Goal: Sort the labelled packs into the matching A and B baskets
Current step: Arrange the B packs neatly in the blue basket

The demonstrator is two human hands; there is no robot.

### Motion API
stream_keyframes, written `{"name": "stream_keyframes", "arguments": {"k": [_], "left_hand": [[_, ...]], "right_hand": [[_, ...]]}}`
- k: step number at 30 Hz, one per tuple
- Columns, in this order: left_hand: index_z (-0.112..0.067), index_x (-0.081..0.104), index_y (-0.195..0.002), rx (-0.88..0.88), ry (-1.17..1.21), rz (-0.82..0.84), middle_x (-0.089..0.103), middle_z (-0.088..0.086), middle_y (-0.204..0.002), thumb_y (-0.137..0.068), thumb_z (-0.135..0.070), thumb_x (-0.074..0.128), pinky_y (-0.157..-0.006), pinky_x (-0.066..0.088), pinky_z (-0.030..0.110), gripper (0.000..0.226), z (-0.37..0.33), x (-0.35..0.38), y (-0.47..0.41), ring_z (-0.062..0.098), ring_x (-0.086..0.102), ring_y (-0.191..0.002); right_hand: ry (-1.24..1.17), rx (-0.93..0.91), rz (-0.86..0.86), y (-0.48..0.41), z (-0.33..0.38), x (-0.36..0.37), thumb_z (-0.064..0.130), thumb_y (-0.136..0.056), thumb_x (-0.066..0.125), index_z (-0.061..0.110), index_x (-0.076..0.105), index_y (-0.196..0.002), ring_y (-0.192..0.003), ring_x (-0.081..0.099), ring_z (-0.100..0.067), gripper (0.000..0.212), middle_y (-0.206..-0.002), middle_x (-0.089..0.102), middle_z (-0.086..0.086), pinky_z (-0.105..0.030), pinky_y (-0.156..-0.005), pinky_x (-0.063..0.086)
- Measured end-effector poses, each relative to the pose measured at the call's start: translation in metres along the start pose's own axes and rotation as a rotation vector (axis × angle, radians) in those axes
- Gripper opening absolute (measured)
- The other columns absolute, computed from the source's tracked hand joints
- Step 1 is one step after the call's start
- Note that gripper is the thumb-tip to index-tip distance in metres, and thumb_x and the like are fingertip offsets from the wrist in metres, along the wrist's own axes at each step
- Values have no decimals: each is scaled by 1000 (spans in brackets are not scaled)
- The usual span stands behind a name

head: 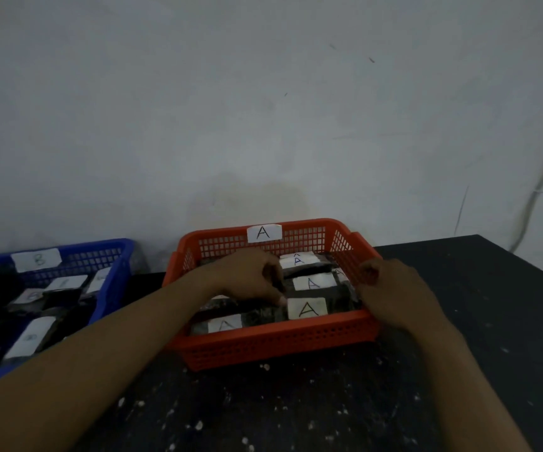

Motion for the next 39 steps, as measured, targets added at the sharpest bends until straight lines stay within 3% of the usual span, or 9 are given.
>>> {"name": "stream_keyframes", "arguments": {"k": [3, 6, 8, 15, 20, 32, 37, 39], "left_hand": [[-23, 59, -118, -68, 92, 44, 65, -7, -103, -77, -35, 77, -72, 53, 26, 47, 18, -4, 19, 10, 63, -90], [-20, 58, -118, -128, 295, 141, 71, 1, -98, -78, -15, 78, -61, 56, 26, 45, 25, 3, 31, 14, 70, -75], [-17, 59, -116, -155, 361, 154, 72, 5, -97, -77, -9, 77, -63, 59, 32, 43, 24, 10, 34, 19, 72, -76], [-15, 67, -106, -203, 248, 70, 72, 2, -97, -82, -13, 73, -80, 59, 33, 25, 29, 18, 31, 15, 71, -84], [-20, 72, -106, -186, 179, 76, 71, -3, -104, -82, -26, 73, -90, 53, 32, 25, 24, 19, 35, 11, 65, -94], [-16, 74, -92, -285, 110, 101, 70, 1, -94, -82, -22, 67, -77, 56, 31, 13, 19, 25, 17, 17, 65, -88], [-11, 70, -96, -353, 110, 61, 70, 7, -96, -84, -28, 64, -80, 58, 36, 22, 21, 30, 11, 20, 67, -88], [-9, 68, -95, -394, 144, 47, 70, 8, -94, -82, -29, 63, -71, 59, 32, 24, 24, 27, 11, 20, 68, -83]], "right_hand": [[26, -1, -1, 2, 7, -4, 41, -81, 59, 28, 54, -124, -98, 57, -26, 46, -111, 59, -5, -45, -79, 54], [20, 5, -16, 4, 11, -3, 38, -82, 60, 29, 53, -125, -98, 55, -26, 45, -106, 50, -1, -42, -79, 53], [15, 6, -30, 5, 11, -1, 37, -83, 61, 28, 54, -125, -96, 53, -23, 43, -105, 43, 1, -36, -76, 49], [3, 17, -41, 4, 7, 3, 37, -86, 60, 29, 54, -125, -86, 53, -18, 40, -117, 47, -4, -32, -72, 45], [-13, 9, -19, 1, 4, 6, 38, -87, 58, 29, 54, -125, -89, 59, -20, 39, -125, 54, -7, -33, -75, 48], [-12, 14, -24, 1, 4, 6, 32, -82, 63, 27, 57, -117, -83, 58, -19, 36, -123, 51, -7, -31, -69, 46], [8, 12, -37, 2, 5, 5, 35, -83, 63, 28, 56, -121, -82, 53, -17, 40, -118, 47, -4, -31, -69, 44], [14, 7, -46, 1, 5, 5, 36, -83, 63, 28, 57, -120, -80, 52, -16, 39, -116, 47, -4, -30, -68, 43]]}}
Point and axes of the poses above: each hand's wrist, its own y-axis away from the middle knuckle, its own x-axis out of the palm, z = x × y, the point moved 5 cm from there along -y, towards the middle knuckle
